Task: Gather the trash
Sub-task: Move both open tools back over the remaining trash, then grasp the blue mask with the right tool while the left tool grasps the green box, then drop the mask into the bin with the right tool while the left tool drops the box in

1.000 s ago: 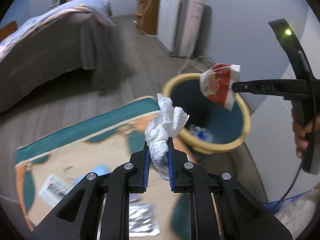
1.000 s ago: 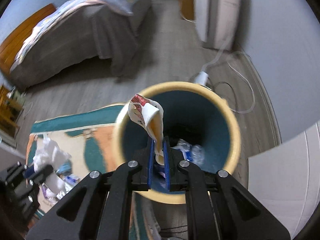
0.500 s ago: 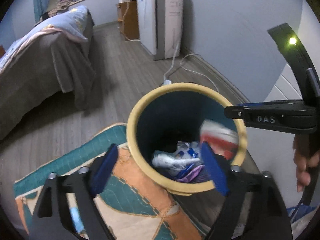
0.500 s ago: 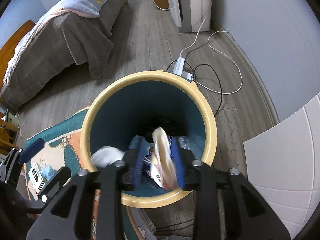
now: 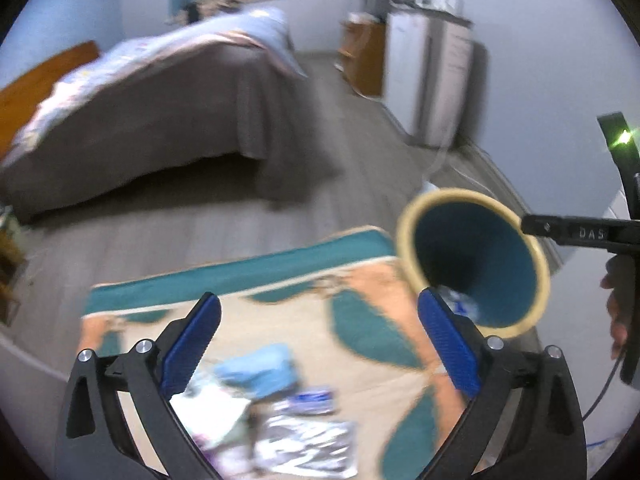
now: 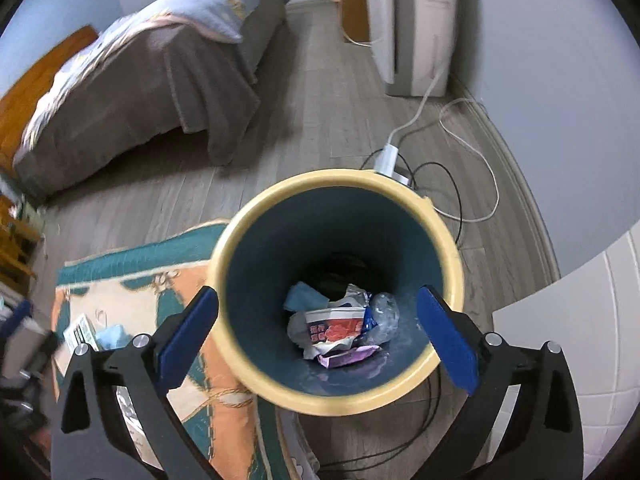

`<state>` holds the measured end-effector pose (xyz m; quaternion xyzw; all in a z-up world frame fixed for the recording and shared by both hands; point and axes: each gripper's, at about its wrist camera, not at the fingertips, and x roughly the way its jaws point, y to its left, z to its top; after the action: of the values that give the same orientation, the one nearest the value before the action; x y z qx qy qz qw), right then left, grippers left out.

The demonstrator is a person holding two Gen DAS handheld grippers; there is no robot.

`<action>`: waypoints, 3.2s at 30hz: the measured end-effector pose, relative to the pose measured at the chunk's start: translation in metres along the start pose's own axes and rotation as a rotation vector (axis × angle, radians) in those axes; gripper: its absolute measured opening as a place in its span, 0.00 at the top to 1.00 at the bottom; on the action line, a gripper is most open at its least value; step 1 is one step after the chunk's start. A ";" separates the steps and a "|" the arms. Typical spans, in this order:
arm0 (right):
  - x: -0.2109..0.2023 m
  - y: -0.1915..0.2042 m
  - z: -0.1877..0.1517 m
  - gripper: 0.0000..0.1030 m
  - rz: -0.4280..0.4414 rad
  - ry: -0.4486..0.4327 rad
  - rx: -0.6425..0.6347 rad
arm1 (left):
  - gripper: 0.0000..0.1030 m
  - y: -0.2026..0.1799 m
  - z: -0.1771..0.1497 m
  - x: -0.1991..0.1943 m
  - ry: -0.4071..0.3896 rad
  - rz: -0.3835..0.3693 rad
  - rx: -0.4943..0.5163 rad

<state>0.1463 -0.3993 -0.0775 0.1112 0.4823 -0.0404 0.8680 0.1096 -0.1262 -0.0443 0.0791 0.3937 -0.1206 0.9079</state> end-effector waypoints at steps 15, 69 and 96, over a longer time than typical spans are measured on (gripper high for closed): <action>0.004 0.151 -0.042 0.06 0.160 0.027 -0.242 | 0.05 0.138 -0.066 -0.056 0.058 0.155 -0.240; 0.066 0.192 -0.030 0.76 0.212 0.175 -0.252 | 0.05 0.143 -0.102 0.079 0.341 0.001 -0.276; 0.067 0.147 -0.021 0.76 0.173 0.155 -0.235 | 0.25 0.100 -0.080 0.141 0.342 0.055 -0.169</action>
<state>0.1906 -0.2493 -0.1222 0.0528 0.5376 0.1002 0.8355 0.1755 -0.0336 -0.1971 0.0327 0.5487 -0.0470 0.8340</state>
